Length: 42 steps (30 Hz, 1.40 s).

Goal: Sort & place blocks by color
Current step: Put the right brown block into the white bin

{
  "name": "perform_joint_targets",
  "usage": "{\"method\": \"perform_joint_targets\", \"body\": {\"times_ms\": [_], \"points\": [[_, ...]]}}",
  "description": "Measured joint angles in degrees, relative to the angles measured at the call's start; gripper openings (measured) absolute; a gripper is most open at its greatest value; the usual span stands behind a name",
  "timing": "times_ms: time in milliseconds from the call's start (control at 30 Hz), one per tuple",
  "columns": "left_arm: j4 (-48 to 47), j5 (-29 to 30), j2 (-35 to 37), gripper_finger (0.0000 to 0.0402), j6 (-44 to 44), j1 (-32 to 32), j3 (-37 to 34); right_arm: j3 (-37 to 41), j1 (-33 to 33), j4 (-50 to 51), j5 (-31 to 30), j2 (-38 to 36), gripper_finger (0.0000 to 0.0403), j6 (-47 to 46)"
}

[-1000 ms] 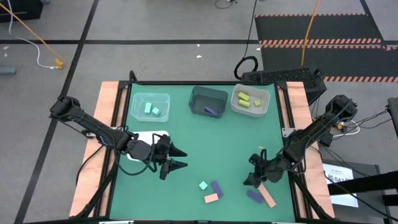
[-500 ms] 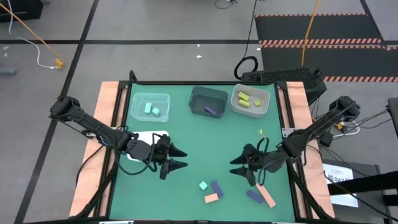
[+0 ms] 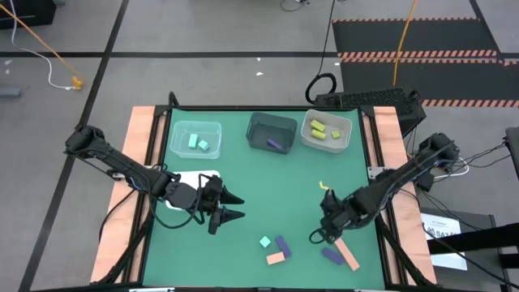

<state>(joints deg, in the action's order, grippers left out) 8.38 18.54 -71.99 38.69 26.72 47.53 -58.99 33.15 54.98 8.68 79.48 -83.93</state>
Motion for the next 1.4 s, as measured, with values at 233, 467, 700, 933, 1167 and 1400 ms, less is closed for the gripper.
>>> {"method": "perform_joint_targets", "body": {"times_ms": [233, 467, 700, 933, 1167, 1400], "points": [[0.0, 0.0, 0.0, 0.0243, -2.2, 0.0, 0.0, 1.1, 2.5, -1.7, 5.1, 8.1, 0.0208, -8.2], [-0.1, 0.0, 0.0, 0.0243, -2.6, 0.0, 0.0, 1.1, 3.4, -7.0, 5.0, 11.5, 0.0208, -11.9], [-1.5, -0.5, 0.0, 0.0243, -2.3, 0.0, 0.0, 1.1, 3.5, -6.7, 5.0, 14.2, 0.0208, -12.4], [-1.9, -0.5, 0.0, 0.0243, -2.2, 0.0, 0.0, 1.1, 4.9, -6.7, 5.1, 17.1, 0.0208, -11.9], [-2.3, -0.5, 0.0, 0.0243, -1.9, 0.0, 0.0, 1.1, 5.4, -7.0, 4.8, 18.5, 0.0202, -8.8], [-2.3, -0.5, 0.0, 0.0243, -0.9, 0.0, 0.0, 0.9, 5.4, -7.0, 3.5, 19.5, 0.0122, -3.0]]}}
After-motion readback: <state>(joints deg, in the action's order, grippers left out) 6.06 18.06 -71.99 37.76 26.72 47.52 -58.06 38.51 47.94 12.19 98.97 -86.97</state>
